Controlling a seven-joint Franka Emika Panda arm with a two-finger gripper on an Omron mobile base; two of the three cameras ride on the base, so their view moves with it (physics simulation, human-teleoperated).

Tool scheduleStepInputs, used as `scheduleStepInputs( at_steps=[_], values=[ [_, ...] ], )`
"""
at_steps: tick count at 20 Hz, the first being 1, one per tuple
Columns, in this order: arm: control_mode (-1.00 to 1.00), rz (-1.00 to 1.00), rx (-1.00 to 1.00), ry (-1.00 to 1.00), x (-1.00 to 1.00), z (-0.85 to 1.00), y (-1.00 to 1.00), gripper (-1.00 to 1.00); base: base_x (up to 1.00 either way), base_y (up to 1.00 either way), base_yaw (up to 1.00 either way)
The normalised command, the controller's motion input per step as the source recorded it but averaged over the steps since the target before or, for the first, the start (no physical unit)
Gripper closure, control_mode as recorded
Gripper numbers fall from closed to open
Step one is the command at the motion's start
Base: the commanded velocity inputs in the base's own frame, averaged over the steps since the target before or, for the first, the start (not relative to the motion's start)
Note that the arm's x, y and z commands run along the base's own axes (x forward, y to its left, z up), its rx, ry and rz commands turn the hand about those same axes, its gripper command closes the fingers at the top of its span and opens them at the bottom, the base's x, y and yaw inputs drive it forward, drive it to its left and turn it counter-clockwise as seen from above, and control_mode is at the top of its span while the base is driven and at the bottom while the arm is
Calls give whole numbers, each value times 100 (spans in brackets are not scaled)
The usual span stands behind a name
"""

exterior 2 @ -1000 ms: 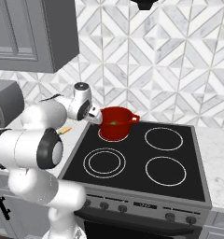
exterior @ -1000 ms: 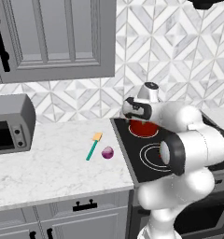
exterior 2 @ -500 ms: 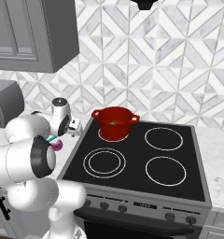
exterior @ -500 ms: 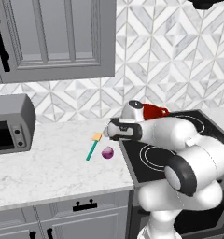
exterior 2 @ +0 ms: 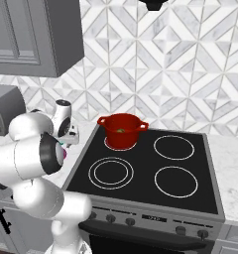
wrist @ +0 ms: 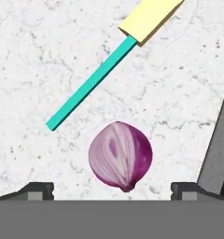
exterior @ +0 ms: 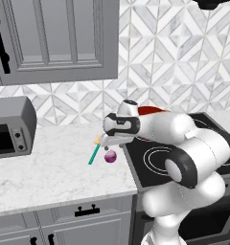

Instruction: Put the lime and onion in the pot. Retrieve the spatula and lightly stir the vegetables in the pot.

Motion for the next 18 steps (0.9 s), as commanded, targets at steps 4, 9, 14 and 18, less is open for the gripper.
scheduleStepInputs(
  at_steps=[4,9,14,18],
  values=[
    [-100,7,-5,0,-23,-22,10,-100,0,0,0],
    [-100,1,-2,0,-1,-29,0,-100,0,0,0],
    [-100,0,0,0,0,-28,-1,-100,0,0,0],
    [-100,0,-1,0,2,-30,0,-100,0,0,0]
  ],
)
